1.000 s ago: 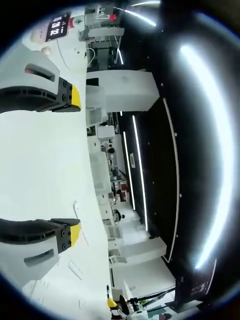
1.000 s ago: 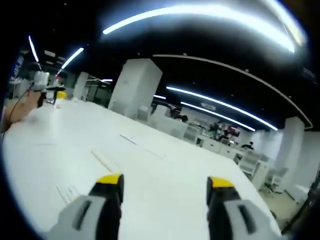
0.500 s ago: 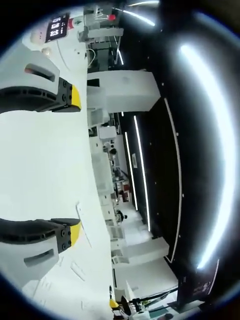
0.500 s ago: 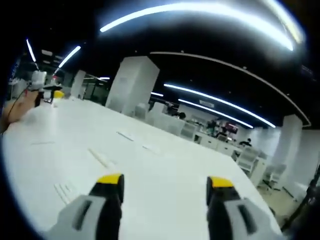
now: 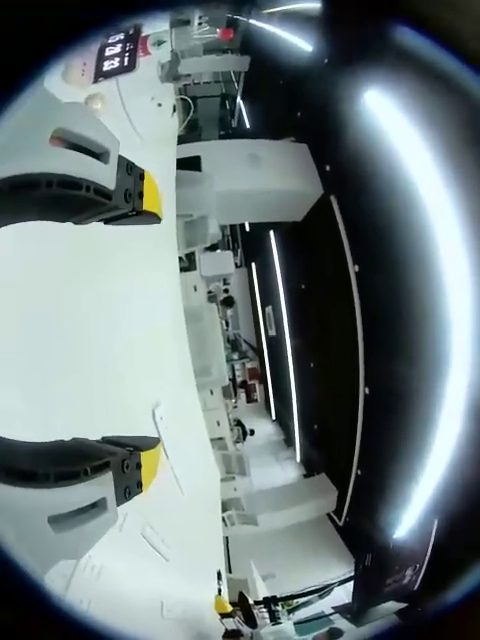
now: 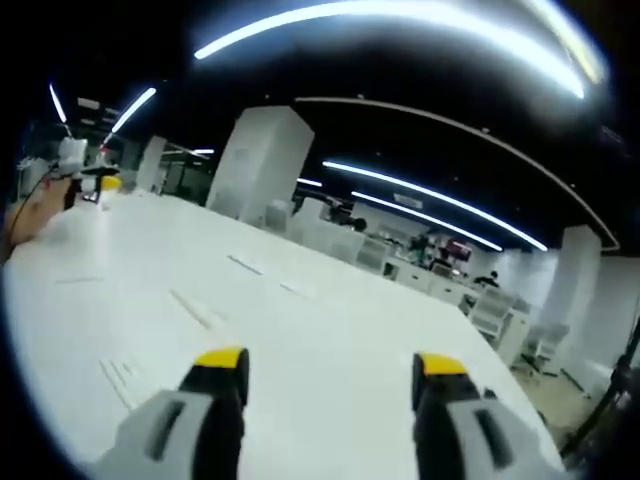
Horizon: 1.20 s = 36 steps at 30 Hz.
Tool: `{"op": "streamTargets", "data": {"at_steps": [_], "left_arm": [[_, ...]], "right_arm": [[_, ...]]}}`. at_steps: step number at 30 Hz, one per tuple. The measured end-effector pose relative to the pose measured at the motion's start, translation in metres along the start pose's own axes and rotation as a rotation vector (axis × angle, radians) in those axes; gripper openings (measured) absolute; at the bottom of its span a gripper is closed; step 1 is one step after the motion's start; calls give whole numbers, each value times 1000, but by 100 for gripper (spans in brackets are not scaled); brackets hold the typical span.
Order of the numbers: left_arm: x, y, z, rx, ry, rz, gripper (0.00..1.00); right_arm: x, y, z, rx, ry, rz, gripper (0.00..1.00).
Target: Locate the socket holder cover, grip the socket holder cover, clip it into the socket holder slot.
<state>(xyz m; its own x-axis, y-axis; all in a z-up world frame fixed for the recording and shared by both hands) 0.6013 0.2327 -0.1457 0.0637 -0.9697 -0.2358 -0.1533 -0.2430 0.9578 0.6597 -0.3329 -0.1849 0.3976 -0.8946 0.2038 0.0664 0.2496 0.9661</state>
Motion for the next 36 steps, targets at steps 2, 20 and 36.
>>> {"op": "streamTargets", "data": {"at_steps": [2, 20, 36], "left_arm": [[0, -2, 0, -10, 6, 0, 85], [6, -7, -4, -40, 3, -26, 84], [6, -3, -2, -21, -2, -22, 84]], "right_arm": [[-2, 0, -1, -2, 4, 3, 67], [6, 14, 6, 81, 23, -70, 66], [11, 14, 11, 107, 9, -86, 66]]}}
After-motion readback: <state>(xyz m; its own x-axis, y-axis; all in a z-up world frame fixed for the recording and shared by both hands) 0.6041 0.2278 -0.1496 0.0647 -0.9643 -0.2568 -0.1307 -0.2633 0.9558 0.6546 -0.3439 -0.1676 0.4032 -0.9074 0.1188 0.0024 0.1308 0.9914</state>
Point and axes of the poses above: the point that each gripper's makers call its tool centre point, and the gripper's own axes: z roughly backward along the fingers, x roughly to its right, y roughly out of its top, the point moved 7 cm from there along z, roughly backward along the fingers, and after that the axes turned 7 degrees about -z, right-handed, at the moved point
